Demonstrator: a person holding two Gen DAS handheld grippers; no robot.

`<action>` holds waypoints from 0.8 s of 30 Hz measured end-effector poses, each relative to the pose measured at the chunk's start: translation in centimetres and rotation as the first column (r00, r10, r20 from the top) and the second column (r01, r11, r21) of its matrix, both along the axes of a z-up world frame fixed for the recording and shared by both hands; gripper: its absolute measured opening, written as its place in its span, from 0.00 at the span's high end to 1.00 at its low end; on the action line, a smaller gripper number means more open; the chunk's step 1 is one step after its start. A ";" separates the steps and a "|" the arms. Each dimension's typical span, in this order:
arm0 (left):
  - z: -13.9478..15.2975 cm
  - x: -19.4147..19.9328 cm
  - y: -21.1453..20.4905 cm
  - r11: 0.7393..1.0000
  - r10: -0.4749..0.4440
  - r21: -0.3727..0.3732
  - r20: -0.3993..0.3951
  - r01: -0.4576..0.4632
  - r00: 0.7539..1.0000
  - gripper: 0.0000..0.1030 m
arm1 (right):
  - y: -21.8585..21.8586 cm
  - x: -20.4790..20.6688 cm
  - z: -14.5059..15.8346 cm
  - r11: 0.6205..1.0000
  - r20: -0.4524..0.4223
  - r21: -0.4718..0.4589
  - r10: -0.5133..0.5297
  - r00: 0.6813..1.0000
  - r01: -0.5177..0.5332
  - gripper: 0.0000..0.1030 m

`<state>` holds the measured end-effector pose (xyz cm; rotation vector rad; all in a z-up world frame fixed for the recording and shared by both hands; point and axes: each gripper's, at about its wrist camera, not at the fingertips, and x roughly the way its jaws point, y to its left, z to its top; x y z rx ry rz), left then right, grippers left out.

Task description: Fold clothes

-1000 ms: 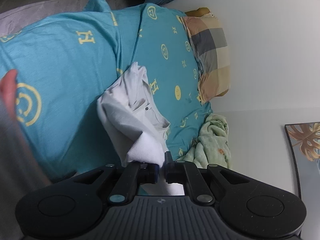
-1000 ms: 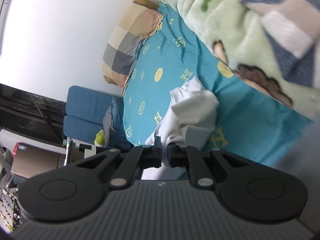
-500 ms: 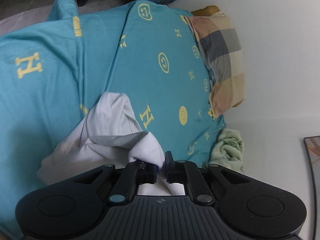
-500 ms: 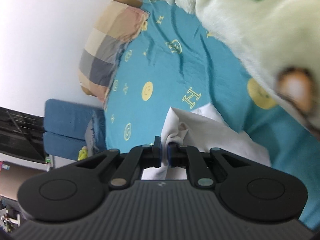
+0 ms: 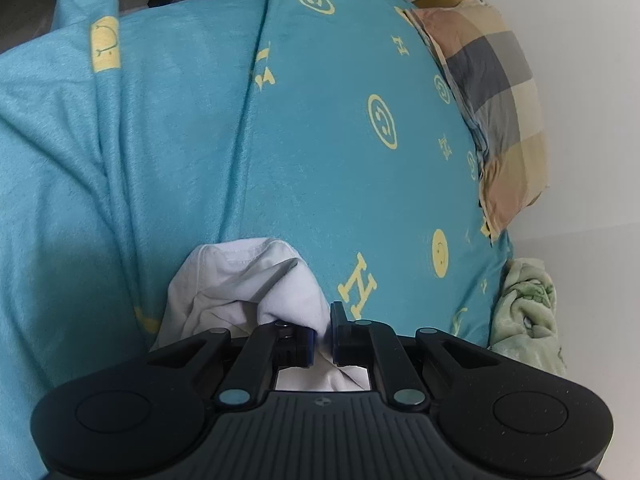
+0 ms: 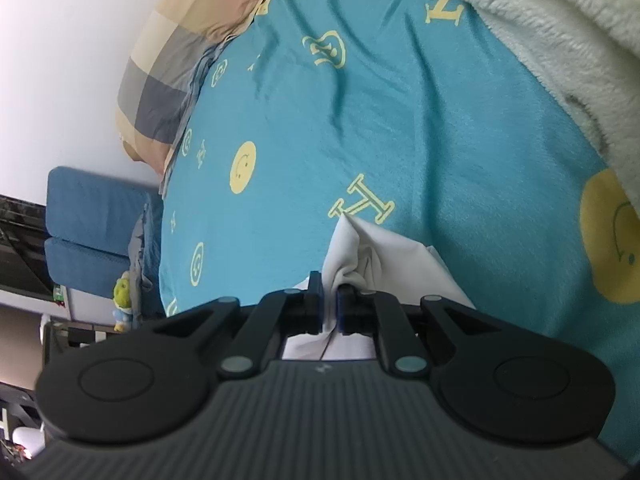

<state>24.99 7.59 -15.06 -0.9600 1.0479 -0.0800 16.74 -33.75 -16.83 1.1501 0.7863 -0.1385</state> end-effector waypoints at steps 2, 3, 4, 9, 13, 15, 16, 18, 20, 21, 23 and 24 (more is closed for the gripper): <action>0.1 -0.3 -0.1 1.000 -0.016 0.015 0.026 0.016 1.000 0.88 | 0.2 -0.1 0.3 1.000 0.016 -0.017 0.018 1.000 -0.017 0.89; 0.3 -0.5 -0.1 0.999 -0.025 0.023 0.042 0.024 0.999 0.85 | 0.3 -0.2 0.6 0.999 0.025 -0.033 0.031 0.999 -0.031 0.87; 0.6 -0.7 -0.3 0.999 -0.045 0.034 0.061 0.043 0.997 0.83 | 0.5 -0.2 1.0 0.997 0.037 -0.058 0.048 0.998 -0.046 0.83; 2.9 -2.0 -1.6 0.981 -0.163 0.134 0.173 0.141 0.971 0.59 | 2.4 -1.3 3.9 0.969 0.160 -0.219 0.155 0.975 -0.118 0.27; 5.6 -3.6 -3.9 0.913 -0.301 0.364 0.291 0.185 0.908 0.37 | 4.8 -2.0 5.9 0.898 0.232 -0.404 0.283 0.931 -0.172 0.25; 6.0 -4.1 -5.6 0.849 -0.383 0.491 0.317 0.195 0.868 0.29 | 6.0 -1.8 6.2 0.835 0.229 -0.520 0.340 0.912 -0.181 0.25; 5.9 -4.1 -6.5 0.820 -0.414 0.537 0.316 0.198 0.854 0.28 | 6.6 -1.6 6.2 0.795 0.214 -0.578 0.367 0.905 -0.186 0.25; 4.9 -3.7 -7.6 0.783 -0.447 0.585 0.291 0.212 0.846 0.26 | 7.6 -0.9 5.7 0.717 0.165 -0.664 0.415 0.895 -0.210 0.25; 3.8 -3.2 -8.3 0.755 -0.463 0.615 0.253 0.228 0.850 0.26 | 7.8 -0.2 4.7 0.687 0.113 -0.680 0.443 0.889 -0.256 0.26; 3.3 -3.2 -8.2 0.745 -0.466 0.625 0.236 0.234 0.853 0.26 | 7.9 0.1 4.2 0.671 0.087 -0.688 0.456 0.886 -0.278 0.27; 2.3 -3.3 -8.1 0.729 -0.469 0.640 0.208 0.243 0.858 0.26 | 7.9 0.4 3.1 0.659 0.041 -0.682 0.467 0.883 -0.317 0.27; 1.8 -3.3 -7.9 0.723 -0.471 0.643 0.191 0.253 0.861 0.26 | 8.0 0.5 2.7 0.654 0.029 -0.683 0.471 0.882 -0.327 0.27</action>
